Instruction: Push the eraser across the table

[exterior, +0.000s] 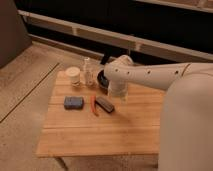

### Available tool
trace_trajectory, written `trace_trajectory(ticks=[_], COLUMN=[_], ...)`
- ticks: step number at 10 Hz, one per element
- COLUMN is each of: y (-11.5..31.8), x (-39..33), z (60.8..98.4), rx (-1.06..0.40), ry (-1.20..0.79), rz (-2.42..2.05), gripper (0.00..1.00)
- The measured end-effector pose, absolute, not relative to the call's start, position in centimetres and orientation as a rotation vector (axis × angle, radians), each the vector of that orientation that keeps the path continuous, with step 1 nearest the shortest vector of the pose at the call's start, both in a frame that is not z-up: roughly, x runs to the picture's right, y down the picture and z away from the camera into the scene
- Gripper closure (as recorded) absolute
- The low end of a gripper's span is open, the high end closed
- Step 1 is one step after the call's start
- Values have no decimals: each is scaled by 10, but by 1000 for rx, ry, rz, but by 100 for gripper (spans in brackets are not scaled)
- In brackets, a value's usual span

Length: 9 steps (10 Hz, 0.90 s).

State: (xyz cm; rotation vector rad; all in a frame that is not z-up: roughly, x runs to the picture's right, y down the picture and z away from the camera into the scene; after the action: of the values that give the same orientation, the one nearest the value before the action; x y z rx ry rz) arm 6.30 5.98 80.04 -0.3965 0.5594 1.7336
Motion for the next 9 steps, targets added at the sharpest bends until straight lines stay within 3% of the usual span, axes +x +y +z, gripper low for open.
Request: trace_trajectory(ticks=[9], y=[57], x=[11], z=[832], rx=[-490], ry=[524], rz=[1694], gripper=[35])
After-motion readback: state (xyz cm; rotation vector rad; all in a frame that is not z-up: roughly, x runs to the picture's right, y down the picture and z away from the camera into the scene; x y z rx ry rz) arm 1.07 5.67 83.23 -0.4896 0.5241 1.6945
